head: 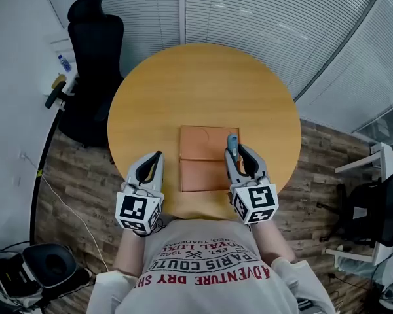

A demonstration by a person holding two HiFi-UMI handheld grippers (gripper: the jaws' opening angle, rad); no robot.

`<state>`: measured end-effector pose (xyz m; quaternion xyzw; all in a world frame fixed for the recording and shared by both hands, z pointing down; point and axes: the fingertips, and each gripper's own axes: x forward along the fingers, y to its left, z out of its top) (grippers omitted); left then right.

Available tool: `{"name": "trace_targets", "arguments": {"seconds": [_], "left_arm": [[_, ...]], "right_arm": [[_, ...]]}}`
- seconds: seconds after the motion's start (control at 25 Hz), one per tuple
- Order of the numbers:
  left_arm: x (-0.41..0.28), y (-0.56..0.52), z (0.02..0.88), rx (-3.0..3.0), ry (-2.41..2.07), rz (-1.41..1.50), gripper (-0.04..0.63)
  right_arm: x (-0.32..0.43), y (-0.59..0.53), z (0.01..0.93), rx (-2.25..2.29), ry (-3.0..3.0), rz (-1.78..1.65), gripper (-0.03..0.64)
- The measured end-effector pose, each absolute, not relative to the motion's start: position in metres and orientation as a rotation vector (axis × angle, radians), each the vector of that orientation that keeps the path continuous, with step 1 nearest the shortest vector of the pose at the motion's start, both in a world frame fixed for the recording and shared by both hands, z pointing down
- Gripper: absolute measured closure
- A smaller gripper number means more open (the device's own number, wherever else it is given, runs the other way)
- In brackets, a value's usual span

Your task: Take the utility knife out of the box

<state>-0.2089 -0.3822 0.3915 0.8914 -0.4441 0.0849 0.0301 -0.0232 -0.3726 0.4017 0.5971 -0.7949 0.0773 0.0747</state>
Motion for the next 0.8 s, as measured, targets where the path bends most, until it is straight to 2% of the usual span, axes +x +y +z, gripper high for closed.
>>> {"name": "trace_targets", "arguments": {"seconds": [0.4, 0.8], "left_arm": [[-0.198, -0.385, 0.389, 2.756, -1.348, 0.236, 0.600], [-0.212, -0.391, 0.387, 2.768, -1.345, 0.256, 0.600]], "right_arm": [[-0.012, -0.364, 0.397, 1.846, -2.377, 0.146, 0.483], [-0.042, -0.371, 0.397, 1.777, -2.376, 0.057, 0.483]]}}
